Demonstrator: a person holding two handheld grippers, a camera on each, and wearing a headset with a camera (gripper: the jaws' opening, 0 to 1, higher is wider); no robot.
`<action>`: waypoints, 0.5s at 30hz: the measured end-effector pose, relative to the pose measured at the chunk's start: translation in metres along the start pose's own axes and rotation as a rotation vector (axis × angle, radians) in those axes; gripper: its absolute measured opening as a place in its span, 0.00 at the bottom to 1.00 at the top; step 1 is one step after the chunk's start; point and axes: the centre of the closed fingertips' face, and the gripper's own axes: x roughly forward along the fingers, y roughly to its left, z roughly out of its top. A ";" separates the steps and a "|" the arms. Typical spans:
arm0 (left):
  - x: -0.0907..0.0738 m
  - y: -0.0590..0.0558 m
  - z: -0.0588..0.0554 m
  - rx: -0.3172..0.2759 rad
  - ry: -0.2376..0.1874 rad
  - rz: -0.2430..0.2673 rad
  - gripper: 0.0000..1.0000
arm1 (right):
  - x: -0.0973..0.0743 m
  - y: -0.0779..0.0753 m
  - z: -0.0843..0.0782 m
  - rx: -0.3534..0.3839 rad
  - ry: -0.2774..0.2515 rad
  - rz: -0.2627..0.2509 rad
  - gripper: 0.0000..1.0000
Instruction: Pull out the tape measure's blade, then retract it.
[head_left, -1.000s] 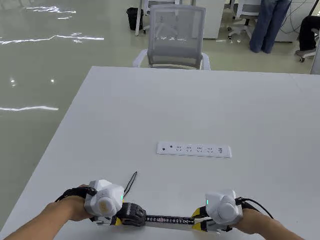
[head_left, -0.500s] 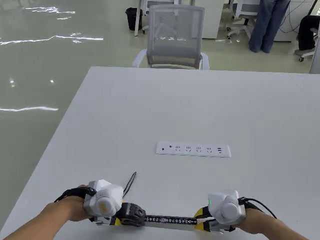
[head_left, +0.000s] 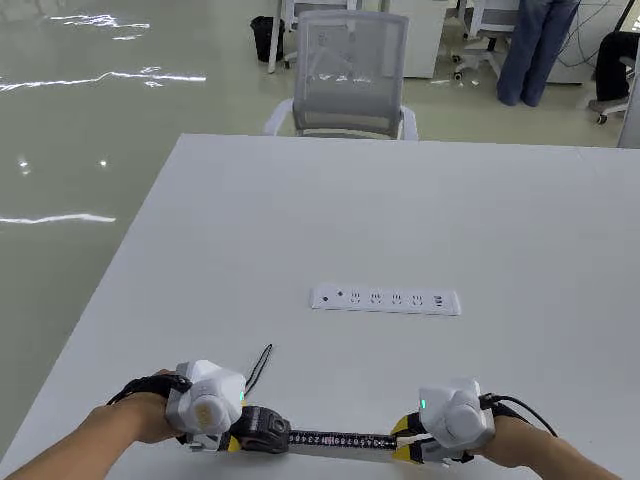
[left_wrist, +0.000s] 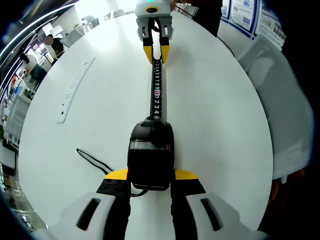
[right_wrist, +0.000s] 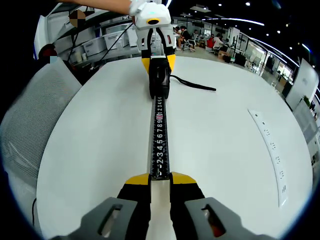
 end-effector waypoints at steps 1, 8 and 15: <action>0.000 0.000 0.000 0.000 0.000 0.000 0.26 | 0.000 0.000 0.000 0.000 0.000 -0.001 0.12; 0.000 0.001 0.000 0.000 0.000 0.000 0.26 | -0.002 0.000 -0.002 0.007 0.004 0.002 0.11; 0.000 0.001 -0.001 0.000 0.002 -0.001 0.26 | -0.005 0.000 -0.005 0.007 0.006 0.004 0.11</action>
